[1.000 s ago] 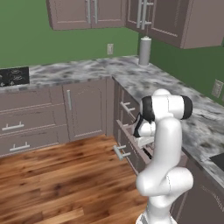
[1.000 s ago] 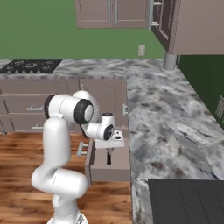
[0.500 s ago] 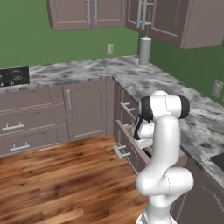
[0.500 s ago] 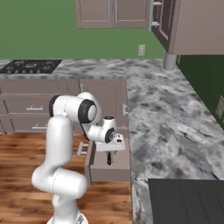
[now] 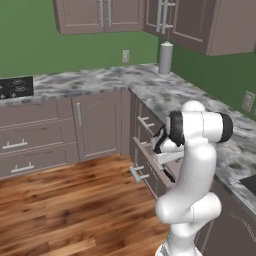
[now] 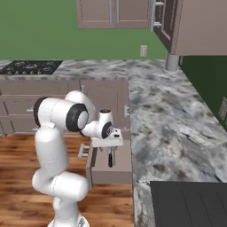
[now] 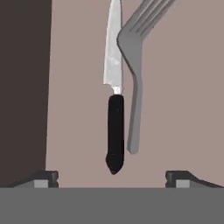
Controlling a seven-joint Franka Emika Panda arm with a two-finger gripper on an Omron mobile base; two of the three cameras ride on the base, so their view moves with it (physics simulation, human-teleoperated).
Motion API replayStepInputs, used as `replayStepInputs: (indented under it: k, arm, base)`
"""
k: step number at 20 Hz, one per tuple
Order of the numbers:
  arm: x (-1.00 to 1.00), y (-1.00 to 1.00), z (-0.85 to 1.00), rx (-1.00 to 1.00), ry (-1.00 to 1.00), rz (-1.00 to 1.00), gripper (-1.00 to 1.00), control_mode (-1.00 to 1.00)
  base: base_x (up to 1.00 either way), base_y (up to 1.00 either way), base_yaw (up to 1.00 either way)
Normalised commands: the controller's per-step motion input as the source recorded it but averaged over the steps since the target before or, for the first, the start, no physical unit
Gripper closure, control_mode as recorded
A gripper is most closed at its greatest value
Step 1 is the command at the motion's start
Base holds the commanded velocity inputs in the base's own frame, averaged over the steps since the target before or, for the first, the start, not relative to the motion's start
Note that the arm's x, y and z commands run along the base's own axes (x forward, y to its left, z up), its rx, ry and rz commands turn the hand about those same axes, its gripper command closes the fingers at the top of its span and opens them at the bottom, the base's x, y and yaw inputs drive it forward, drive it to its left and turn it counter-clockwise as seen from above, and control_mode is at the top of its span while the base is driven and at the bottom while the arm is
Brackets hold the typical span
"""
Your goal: Pick up the metallic utensils from the counter and place them in the open drawer. Make sure not to pick up any wooden utensils.
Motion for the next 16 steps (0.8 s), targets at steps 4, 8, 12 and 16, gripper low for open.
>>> replayStepInputs:
  k: [4,8,12,16]
  arm:
    - [-0.35,0.33,1.00,0.00,0.00,0.00,-1.00,-1.00]
    - [-0.43,0.29,1.00,0.00,-0.02,0.00,-1.00,-1.00]
    - [-0.38,0.01,1.00,-0.04,0.00,0.00,-1.00,-1.00]
    - [-0.76,-0.05,0.95,0.00,-0.10,-0.02,-1.00,-1.00]
  base:
    - [0.00,0.00,0.00]
    - [0.00,0.00,0.00]
    - [0.00,0.00,0.00]
    - [0.00,0.00,0.00]
